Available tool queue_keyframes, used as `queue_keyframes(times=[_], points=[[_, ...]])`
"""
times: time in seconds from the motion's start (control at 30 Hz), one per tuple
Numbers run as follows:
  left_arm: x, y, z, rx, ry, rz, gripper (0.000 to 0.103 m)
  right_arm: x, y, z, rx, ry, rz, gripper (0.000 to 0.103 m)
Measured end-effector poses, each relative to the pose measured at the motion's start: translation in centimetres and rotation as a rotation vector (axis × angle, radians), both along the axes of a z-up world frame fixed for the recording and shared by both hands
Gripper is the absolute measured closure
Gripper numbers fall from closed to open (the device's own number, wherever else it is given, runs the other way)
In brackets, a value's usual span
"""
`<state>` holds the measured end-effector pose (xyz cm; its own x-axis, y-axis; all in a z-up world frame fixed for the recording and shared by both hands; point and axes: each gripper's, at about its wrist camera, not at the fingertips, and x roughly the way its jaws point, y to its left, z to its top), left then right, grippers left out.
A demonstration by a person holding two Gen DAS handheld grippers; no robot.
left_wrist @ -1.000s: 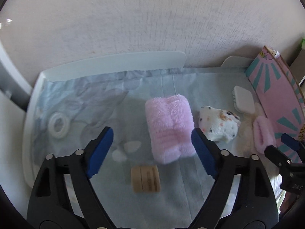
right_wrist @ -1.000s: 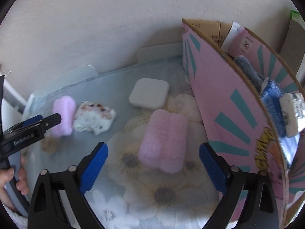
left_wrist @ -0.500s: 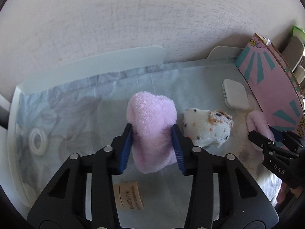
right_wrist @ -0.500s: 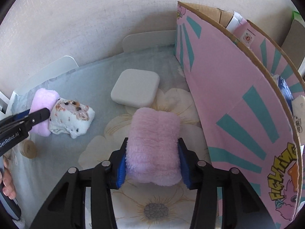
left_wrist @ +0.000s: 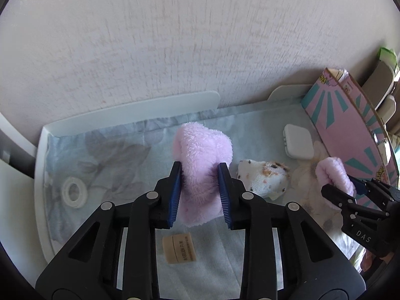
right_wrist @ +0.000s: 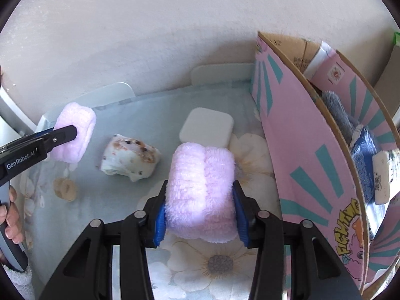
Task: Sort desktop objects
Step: 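Grasp a pink fluffy pad with the left tool while the right tool grasps another, then carry both pink fluffy pads into the cardboard box and open both tools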
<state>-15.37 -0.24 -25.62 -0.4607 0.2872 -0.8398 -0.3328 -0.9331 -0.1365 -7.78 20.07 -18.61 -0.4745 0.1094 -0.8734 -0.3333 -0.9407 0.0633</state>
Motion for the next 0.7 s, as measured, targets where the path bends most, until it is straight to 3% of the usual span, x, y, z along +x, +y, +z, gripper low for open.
queue_keyframes(times=[0.47,0.7], points=[[2.4,-0.3,7.5,0.056,0.086,0.032,0.078,1.5,-1.4,6.0,-0.011,0.090,0.082,0.061],[4.4,2.7,11.8,0.096,0.139,-0.039,0.078,3.1,-0.3,8.4,-0.029,0.151,0.088,0.061]])
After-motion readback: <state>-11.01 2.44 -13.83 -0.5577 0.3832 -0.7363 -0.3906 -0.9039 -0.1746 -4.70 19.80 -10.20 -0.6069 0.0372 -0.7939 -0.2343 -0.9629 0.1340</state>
